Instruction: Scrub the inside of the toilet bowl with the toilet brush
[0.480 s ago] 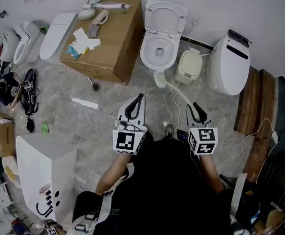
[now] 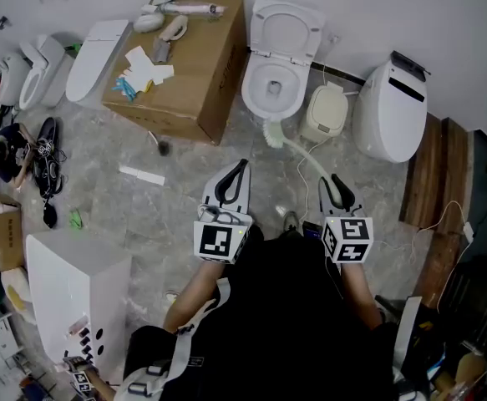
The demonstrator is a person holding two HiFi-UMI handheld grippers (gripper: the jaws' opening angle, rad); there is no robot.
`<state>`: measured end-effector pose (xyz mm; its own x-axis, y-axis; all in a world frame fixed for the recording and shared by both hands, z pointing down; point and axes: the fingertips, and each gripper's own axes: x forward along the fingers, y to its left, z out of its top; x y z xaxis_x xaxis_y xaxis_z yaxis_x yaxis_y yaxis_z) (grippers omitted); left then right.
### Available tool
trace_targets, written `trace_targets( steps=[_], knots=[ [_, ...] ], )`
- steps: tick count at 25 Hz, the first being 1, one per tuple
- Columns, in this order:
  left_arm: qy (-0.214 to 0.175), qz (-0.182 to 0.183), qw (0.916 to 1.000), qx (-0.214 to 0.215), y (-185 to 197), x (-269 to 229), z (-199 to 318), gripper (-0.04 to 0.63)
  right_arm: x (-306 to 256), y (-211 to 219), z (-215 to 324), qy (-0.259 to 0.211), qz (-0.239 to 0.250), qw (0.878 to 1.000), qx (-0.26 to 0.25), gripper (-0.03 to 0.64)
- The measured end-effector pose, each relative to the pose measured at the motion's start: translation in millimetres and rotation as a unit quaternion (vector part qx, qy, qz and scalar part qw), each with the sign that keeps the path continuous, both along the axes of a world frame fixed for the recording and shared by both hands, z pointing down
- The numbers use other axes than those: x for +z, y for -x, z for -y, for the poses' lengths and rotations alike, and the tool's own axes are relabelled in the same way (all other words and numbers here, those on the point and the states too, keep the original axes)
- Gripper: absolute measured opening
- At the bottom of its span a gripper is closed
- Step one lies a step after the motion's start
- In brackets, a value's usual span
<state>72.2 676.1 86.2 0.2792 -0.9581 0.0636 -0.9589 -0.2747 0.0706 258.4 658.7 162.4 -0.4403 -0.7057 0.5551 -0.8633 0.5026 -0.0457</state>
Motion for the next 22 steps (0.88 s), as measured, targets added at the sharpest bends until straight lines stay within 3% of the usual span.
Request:
trace_targets(
  steps=[5, 14, 22],
  knots=[
    [-0.011, 0.000, 0.9999, 0.011, 25.6, 4.0, 3.2, 0.008, 5.7, 21.3, 0.6, 0.011, 0.005, 1.000, 0.019, 0.115],
    [0.006, -0.019, 0.9993, 0.032, 57.6, 15.8, 16.0, 0.008, 25.8, 42.9, 9.4, 0.045, 0.025, 0.997, 0.060, 0.115],
    [0.025, -0.011, 0.9993, 0.025, 78.4, 36.6, 70.7, 0.008, 58.7, 60.2, 69.6, 0.077, 0.054, 0.993, 0.074, 0.115]
  ],
)
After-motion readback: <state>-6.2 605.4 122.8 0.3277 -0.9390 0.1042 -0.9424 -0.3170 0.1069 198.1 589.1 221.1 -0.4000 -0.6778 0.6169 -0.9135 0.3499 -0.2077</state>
